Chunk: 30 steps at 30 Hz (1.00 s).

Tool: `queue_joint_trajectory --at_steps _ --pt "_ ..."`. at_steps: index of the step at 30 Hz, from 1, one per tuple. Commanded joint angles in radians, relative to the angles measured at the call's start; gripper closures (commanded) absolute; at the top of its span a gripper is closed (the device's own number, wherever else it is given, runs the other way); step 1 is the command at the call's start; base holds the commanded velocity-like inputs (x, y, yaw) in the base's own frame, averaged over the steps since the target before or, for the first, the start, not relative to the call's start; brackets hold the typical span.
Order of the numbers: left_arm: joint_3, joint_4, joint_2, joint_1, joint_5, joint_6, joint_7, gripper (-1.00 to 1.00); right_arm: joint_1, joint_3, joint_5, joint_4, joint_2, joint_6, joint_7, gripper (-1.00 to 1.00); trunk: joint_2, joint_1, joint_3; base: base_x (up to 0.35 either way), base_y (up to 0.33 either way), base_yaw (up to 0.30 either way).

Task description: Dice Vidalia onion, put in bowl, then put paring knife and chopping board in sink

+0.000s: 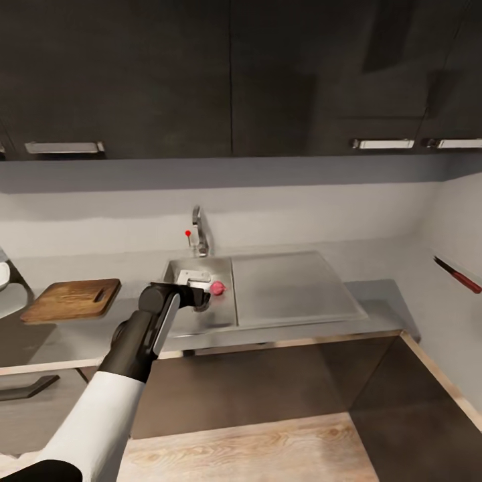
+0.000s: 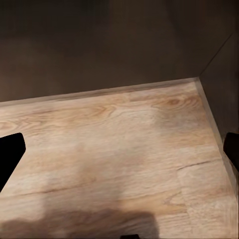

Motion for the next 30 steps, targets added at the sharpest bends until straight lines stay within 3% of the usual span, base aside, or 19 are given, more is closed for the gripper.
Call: queue_joint_trajectory --at_steps 1,11,16,25,30 --pt "-0.001 0.001 0.0 -0.001 0.0 0.004 0.003 -1.0 -0.001 0.005 0.001 0.001 -0.002 -0.002 -0.009 -1.0 -0.002 0.001 -0.002 0.194 -0.153 0.0" --pt "0.001 0.05 0.0 -0.001 0.0 -0.007 0.004 -1.0 -0.001 0.006 0.0 0.002 -0.012 -0.002 -0.009 -1.0 -0.002 0.001 -0.002 0.205 -0.115 0.0" --pt "0.001 0.109 0.007 -0.001 0.0 -0.071 0.004 -1.0 -0.001 0.006 0.0 0.003 -0.013 -0.002 -0.009 -1.0 -0.002 0.001 -0.002 0.263 -0.006 0.0" --pt "0.002 0.174 0.015 -0.001 0.0 -0.104 0.004 -1.0 -0.001 0.005 0.001 0.001 -0.013 -0.002 -0.009 -1.0 -0.002 0.001 -0.002 0.303 -0.001 0.0" --pt "0.001 0.236 0.014 -0.001 0.001 -0.168 0.004 -1.0 -0.001 0.004 0.002 0.0 -0.014 -0.002 -0.011 -1.0 -0.002 0.001 -0.002 0.176 0.0 0.0"
